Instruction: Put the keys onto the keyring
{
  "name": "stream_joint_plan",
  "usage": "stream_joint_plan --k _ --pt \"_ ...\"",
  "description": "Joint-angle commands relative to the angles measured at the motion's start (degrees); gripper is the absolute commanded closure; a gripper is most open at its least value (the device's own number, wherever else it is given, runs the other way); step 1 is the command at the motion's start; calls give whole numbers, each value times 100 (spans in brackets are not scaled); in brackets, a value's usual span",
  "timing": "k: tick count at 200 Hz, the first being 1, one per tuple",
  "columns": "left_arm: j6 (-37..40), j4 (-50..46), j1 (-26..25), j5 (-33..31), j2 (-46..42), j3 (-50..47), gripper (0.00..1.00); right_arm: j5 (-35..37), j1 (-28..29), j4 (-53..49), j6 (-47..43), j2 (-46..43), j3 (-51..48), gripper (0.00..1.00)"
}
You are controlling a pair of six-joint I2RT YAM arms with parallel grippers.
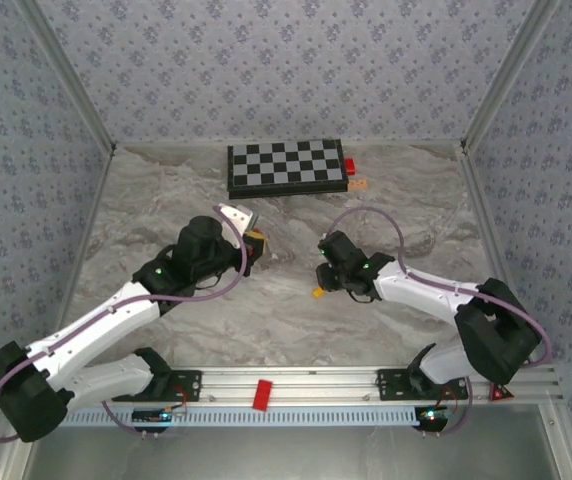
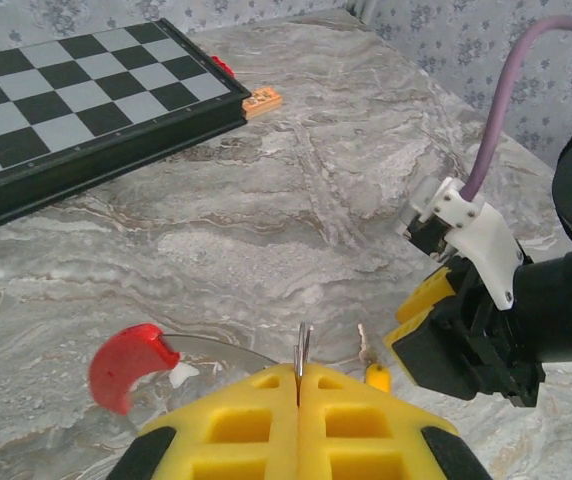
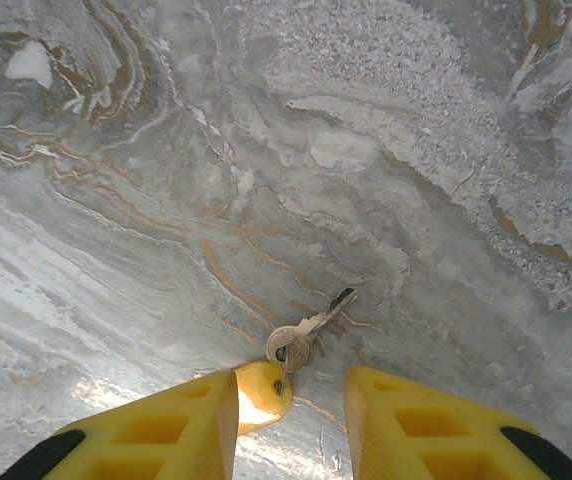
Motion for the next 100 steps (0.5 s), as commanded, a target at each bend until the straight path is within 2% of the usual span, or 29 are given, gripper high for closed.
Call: stream_joint_plan --k 1,30,70,100 --pt "-81 209 12 155 -7 69 100 67 -43 -410 41 -277 69 66" --pt "-65 168 11 126 -35 85 100 -309 -201 -383 72 -568 -176 68" --pt "-54 129 7 -9 -191 -42 100 -1201 -858 -434 -71 -915 -404 70" --pt "-87 99 -1 -32 -286 -56 100 -1098 -972 -338 -219 -922 -392 70"
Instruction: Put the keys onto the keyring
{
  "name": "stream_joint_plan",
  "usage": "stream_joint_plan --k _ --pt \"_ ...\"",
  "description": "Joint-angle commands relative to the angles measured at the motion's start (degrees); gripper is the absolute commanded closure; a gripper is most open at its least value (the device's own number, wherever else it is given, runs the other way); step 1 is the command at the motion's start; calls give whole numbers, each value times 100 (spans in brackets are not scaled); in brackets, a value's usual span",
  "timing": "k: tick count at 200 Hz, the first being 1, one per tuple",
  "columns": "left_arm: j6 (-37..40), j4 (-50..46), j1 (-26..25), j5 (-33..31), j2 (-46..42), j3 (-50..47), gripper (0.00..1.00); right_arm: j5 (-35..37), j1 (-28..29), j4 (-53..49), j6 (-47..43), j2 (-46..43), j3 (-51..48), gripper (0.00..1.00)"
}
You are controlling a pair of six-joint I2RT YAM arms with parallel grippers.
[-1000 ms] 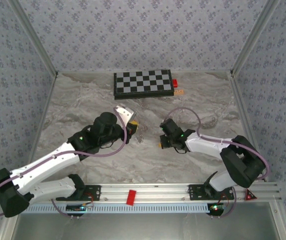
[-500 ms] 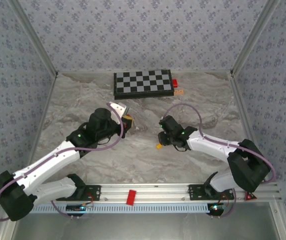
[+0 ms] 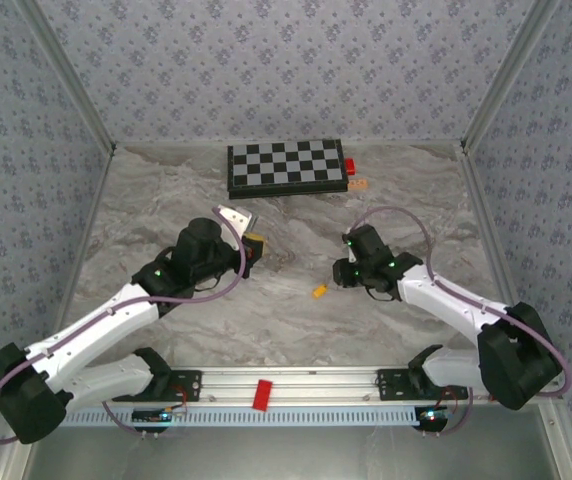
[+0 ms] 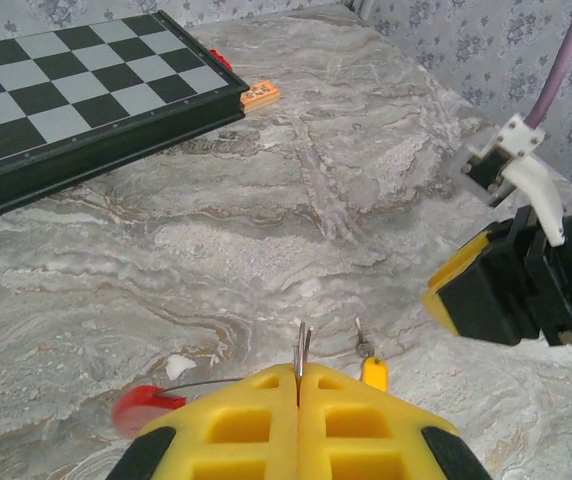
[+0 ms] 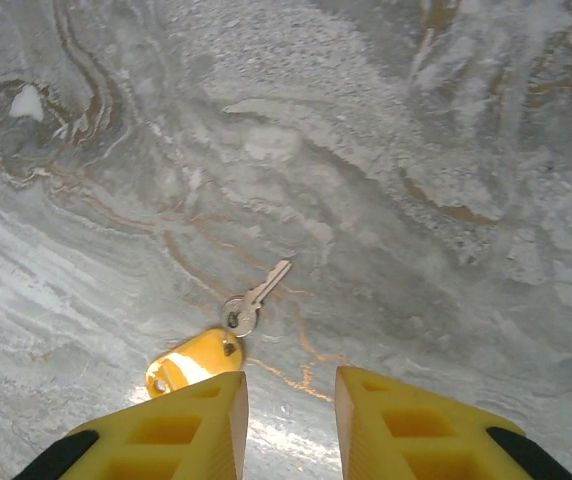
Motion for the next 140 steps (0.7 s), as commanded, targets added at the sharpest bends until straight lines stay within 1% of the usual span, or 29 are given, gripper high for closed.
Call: stream_joint_plan --k 1,33,51,81,90,115,140 --pt "-49 112 -3 -28 -179 60 100 -222 -25 -90 -145 -73 -30 70" --pt "-142 226 -6 46 -154 39 100 -240 71 -5 -43 265 114 70" --pt "-214 395 -6 47 -159 -74 100 -227 139 -270 -83 642 451 70" --pt "-246 503 -10 83 -144 -190 100 -417 131 -1089 -432 1324 1246 71" --pt "-228 476 -8 47 -181 -215 100 -631 110 -1417 -521 1542 1518 71" --pt "-233 513 -15 -24 -382 -370 100 -1050 -67 -2284 -820 2213 2302 71" --pt "-283 620 -15 -106 -623 -613 100 -1177 -142 -3001 -1261 3013 3185 72"
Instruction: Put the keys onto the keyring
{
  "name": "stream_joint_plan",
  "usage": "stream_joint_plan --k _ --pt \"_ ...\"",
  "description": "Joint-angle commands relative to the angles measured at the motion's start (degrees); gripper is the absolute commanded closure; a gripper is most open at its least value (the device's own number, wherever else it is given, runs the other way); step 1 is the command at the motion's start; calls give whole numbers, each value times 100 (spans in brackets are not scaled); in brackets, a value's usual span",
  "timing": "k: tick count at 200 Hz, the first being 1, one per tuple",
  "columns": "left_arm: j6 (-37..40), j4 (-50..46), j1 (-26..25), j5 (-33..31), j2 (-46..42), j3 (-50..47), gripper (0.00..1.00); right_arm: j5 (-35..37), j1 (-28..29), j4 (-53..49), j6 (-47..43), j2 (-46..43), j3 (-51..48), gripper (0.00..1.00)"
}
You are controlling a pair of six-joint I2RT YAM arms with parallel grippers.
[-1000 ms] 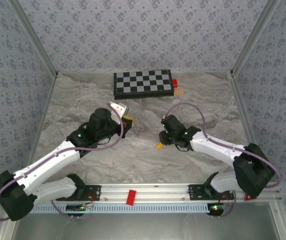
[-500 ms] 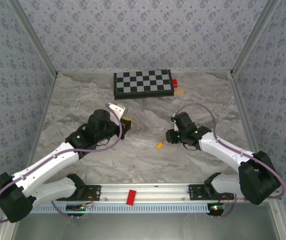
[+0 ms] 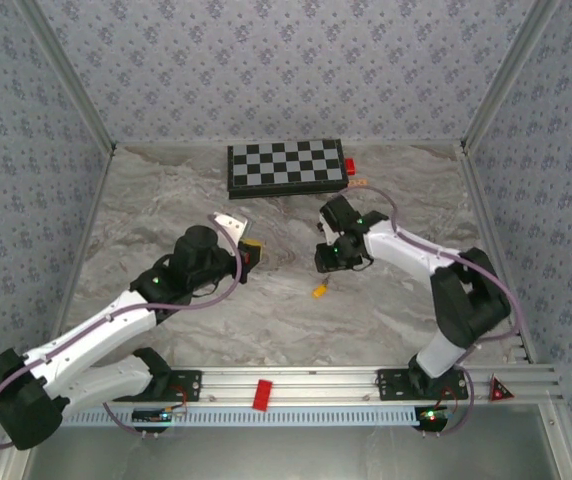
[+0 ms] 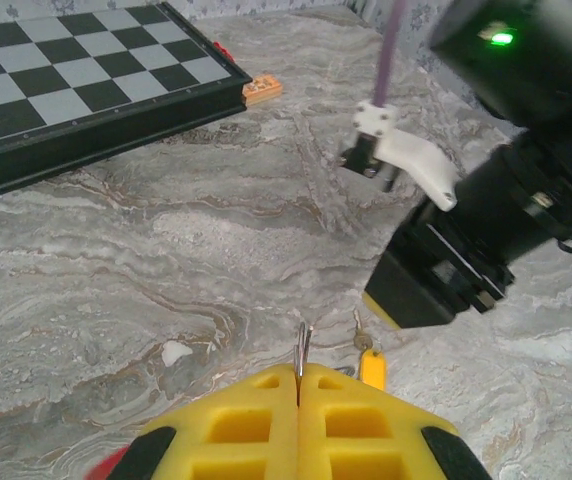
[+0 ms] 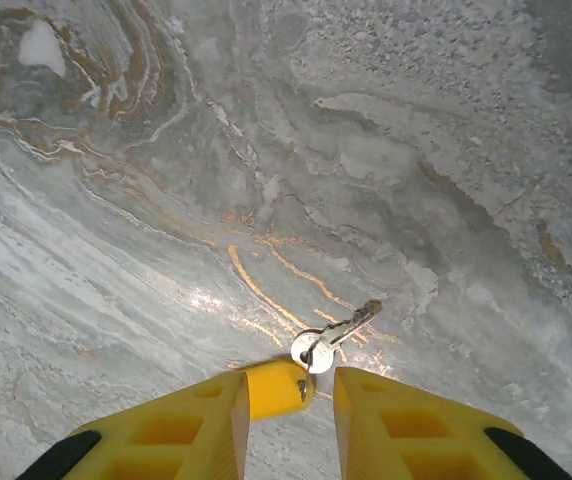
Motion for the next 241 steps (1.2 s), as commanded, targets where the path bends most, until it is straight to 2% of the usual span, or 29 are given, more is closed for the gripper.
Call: stream_joint_plan --k 1,31,95,182,215,228,241 --pt "-111 328 -15 -104 -315 -142 100 -331 -74 -1175 -539 636 709 73" --pt "-120 407 -19 -168 -561 -356 100 -249 3 -1919 -743 1320 1522 75" --pt "-113 611 -32 40 -759 -623 100 44 57 -2857 -1020 2071 2413 75" --pt "-122 728 -33 95 -894 -771 100 -43 124 -3079 -1132 2736 2706 77" --pt "-131 770 -42 102 -881 -798 100 -61 124 -3130 -1139 2809 2712 82" --pt "-132 772 -50 106 -877 -797 100 -94 121 -3157 -1173 2825 2721 87" --pt "-131 780 -45 104 -877 -806 100 -99 127 -3176 -1200 2835 2706 87"
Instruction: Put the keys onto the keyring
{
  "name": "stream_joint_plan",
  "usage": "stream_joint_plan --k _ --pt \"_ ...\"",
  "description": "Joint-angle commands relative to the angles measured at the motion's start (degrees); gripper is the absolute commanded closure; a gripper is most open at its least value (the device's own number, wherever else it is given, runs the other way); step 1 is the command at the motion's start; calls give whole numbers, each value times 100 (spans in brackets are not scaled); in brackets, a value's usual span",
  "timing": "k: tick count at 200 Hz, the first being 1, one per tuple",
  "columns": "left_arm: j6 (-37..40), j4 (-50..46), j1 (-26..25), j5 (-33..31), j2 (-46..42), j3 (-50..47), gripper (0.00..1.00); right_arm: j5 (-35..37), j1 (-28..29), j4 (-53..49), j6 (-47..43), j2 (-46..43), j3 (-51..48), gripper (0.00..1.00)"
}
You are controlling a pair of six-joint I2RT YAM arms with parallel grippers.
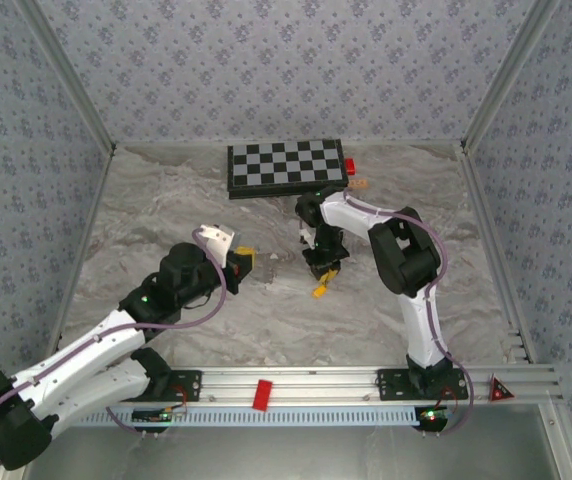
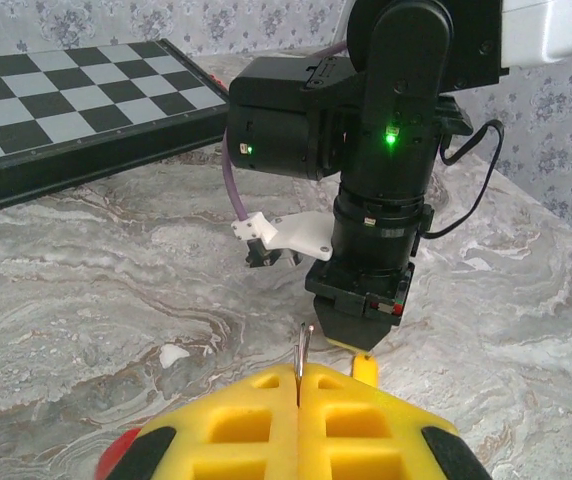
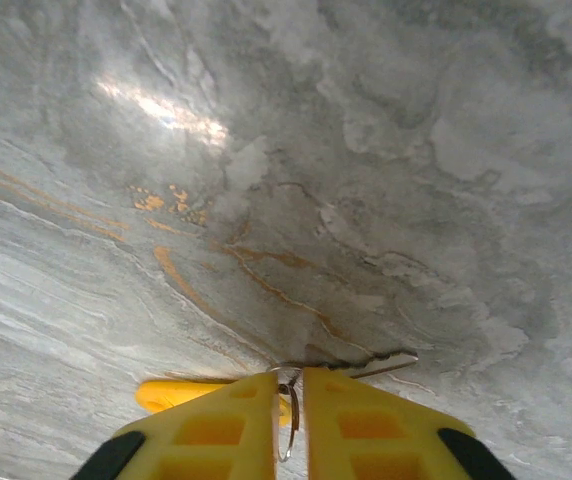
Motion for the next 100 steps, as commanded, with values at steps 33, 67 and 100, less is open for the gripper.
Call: stream_joint_plan --k 33,67,100 --pt "-89 299 -38 95 -54 -17 100 -48 16 -269 -118 53 53 88" --pt "-85 292 -33 80 -48 -25 100 -74 26 -217 -93 -75 21 100" --pt "-93 274 -31 43 -45 -12 100 -101 22 75 56 -515 -227 100"
